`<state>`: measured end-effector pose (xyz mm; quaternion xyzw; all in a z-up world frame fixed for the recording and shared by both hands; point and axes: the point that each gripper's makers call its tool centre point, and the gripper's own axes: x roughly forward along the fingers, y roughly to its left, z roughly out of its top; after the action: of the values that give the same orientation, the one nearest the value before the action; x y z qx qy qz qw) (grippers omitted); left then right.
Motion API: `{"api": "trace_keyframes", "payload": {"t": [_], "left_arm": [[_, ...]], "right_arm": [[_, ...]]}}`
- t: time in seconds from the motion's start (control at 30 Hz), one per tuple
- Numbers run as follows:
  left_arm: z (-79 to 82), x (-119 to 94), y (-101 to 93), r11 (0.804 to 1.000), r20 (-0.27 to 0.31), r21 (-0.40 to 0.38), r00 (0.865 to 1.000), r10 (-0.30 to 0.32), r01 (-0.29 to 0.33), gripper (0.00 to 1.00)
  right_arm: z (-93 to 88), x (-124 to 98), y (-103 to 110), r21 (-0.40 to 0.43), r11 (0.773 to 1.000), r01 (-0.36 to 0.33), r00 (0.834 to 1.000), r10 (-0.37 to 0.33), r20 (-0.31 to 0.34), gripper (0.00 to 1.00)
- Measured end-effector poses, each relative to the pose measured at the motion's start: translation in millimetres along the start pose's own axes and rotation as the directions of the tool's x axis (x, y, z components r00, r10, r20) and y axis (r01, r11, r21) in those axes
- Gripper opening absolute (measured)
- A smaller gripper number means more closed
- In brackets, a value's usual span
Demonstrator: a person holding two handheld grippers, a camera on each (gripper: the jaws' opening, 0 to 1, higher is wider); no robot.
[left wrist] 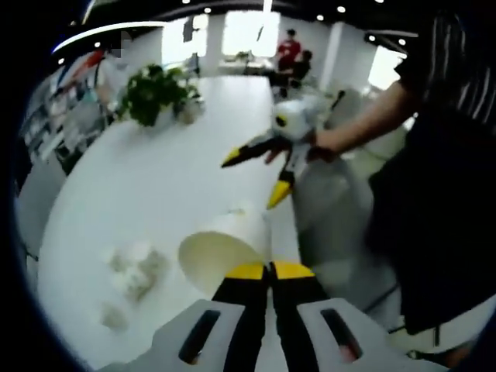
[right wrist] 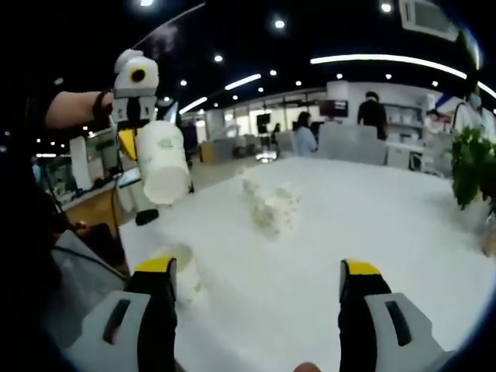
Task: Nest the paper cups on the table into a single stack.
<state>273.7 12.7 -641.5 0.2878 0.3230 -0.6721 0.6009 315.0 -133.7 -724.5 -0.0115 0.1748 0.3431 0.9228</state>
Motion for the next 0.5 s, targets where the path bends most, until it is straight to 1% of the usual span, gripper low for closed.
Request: {"api": "trace_keyframes", "payload": {"t": [0.07,0.1,0.17,0.2,0.23,0.27,0.33,0.47,0.5], "left_arm": [[-5.6,2,-0.6,0.999,-0.048,0.037,0.999,0.009,-0.007,0.0],[-4.4,4,-2.9,0.999,-0.045,0.033,0.999,0.005,-0.003,0.0],[-5.1,6,-9.4,0.999,-0.062,0.043,0.998,-0.013,0.016,0.0],[-8.9,8,-12.4,0.998,-0.091,0.061,0.996,-0.016,0.022,0.0],[-10.4,9,-13.2,0.997,-0.102,0.071,0.995,-0.015,0.023,0.0],[-14.4,11,-16.0,0.995,-0.128,0.094,0.992,-0.02,0.032,0.0],[-18.1,16,-20.3,0.996,-0.145,0.079,0.989,-0.032,0.044,0.0],[-24.1,23,-23.9,0.994,-0.183,0.093,0.982,-0.037,0.054,0.0],[-27.1,25,-23.9,0.993,-0.203,0.108,0.979,-0.033,0.056,0.0]], "right_arm": [[-0.5,2,0,0.004,1.0,0.0,1.0,0.0,0.0,0.86],[-0.6,2,0,0.001,1.0,0.002,1.0,-0.002,0.001,0.87],[-0.4,3,1,0.006,1.0,0.005,1.0,-0.005,0.003,0.89],[-0.5,3,1,0.007,1.0,0.007,1.0,-0.007,0.005,0.9],[-0.7,4,0,0.007,1.0,0.009,1.0,-0.009,0.005,0.91],[-1.0,4,0,0.006,1.0,0.009,1.0,-0.009,0.006,0.93],[-1.2,5,2,0.01,1.0,0.003,1.0,-0.003,0.008,0.96],[-0.1,5,2,-0.009,1.0,0.004,1.0,-0.004,0.01,0.99],[0.3,5,2,-0.013,1.0,0.009,1.0,-0.009,0.013,1.0]]}}
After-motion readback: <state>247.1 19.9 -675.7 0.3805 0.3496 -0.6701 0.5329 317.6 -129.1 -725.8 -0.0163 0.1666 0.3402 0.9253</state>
